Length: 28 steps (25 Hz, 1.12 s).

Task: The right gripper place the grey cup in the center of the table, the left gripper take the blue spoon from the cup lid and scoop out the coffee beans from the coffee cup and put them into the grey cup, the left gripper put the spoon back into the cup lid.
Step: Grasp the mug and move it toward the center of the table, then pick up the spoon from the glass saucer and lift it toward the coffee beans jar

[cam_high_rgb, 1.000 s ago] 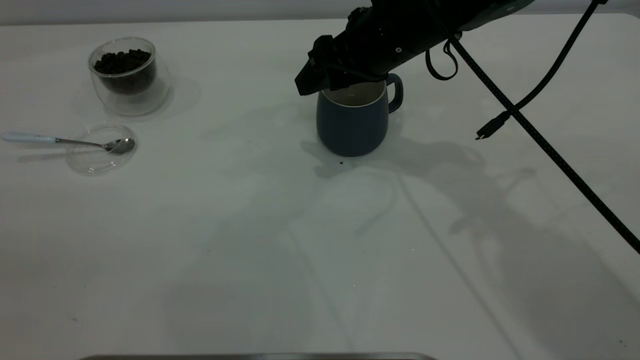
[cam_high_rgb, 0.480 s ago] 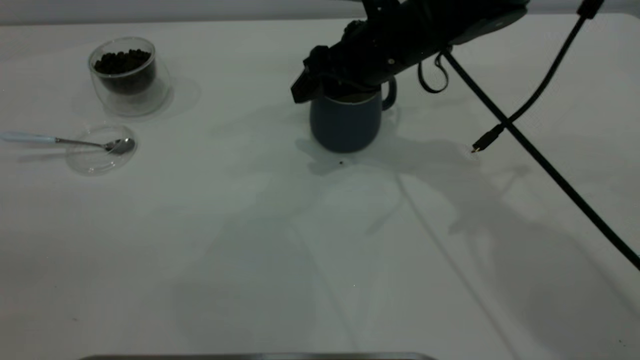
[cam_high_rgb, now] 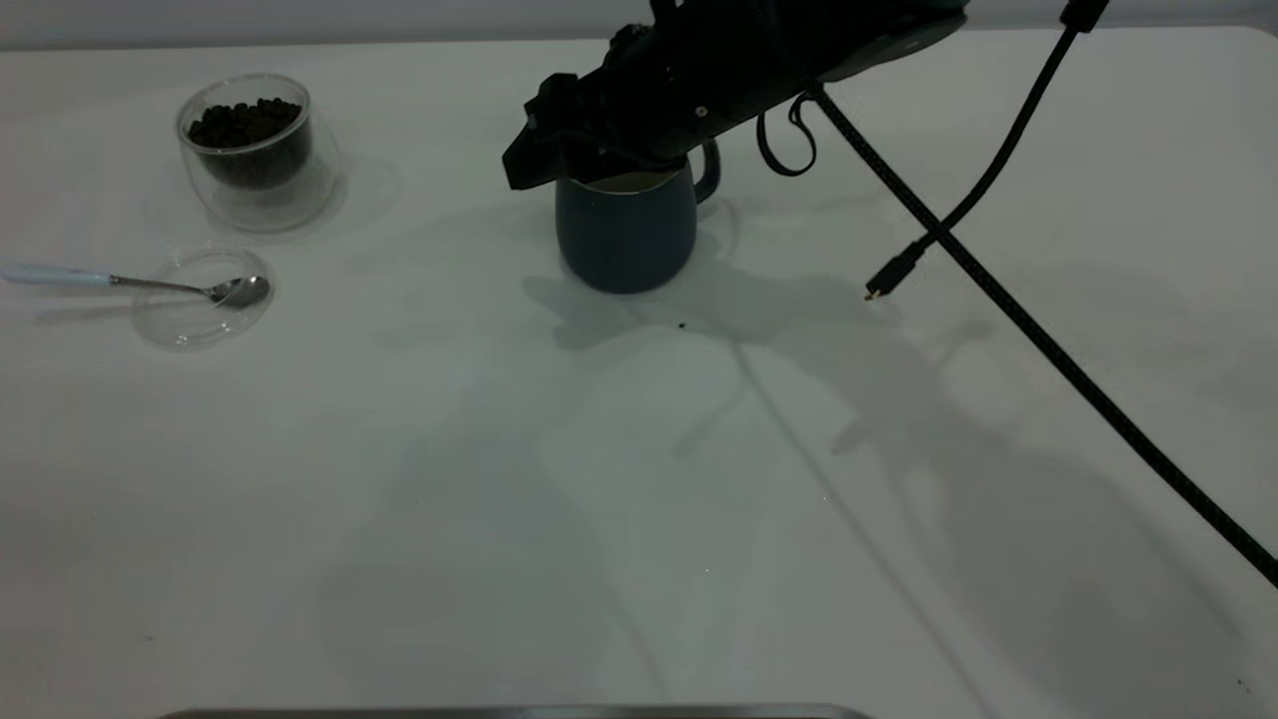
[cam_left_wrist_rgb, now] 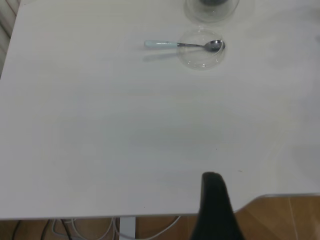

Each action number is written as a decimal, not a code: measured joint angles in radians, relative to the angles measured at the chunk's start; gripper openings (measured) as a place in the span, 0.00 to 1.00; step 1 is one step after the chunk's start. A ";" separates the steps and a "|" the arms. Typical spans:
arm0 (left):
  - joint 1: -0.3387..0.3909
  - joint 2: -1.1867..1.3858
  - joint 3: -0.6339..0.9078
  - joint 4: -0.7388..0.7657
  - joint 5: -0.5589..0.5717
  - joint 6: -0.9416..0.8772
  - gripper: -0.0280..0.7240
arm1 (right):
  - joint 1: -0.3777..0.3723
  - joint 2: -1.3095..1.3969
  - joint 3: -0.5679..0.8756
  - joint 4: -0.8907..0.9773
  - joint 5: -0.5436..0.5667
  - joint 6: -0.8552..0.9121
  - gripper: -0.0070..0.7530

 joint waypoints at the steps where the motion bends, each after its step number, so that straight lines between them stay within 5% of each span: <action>1: 0.000 0.000 0.000 0.000 0.000 0.000 0.82 | 0.001 0.000 0.000 0.000 0.000 0.000 0.65; 9: 0.000 0.000 0.000 0.000 0.000 0.000 0.82 | -0.020 -0.003 -0.001 -0.124 0.052 0.076 0.65; 22: 0.000 0.000 0.000 0.000 0.000 0.000 0.82 | -0.143 -0.175 -0.001 -0.273 0.656 0.270 0.65; 28: 0.000 0.000 0.000 0.000 0.000 0.000 0.82 | -0.165 -0.283 -0.001 -0.579 0.693 0.645 0.65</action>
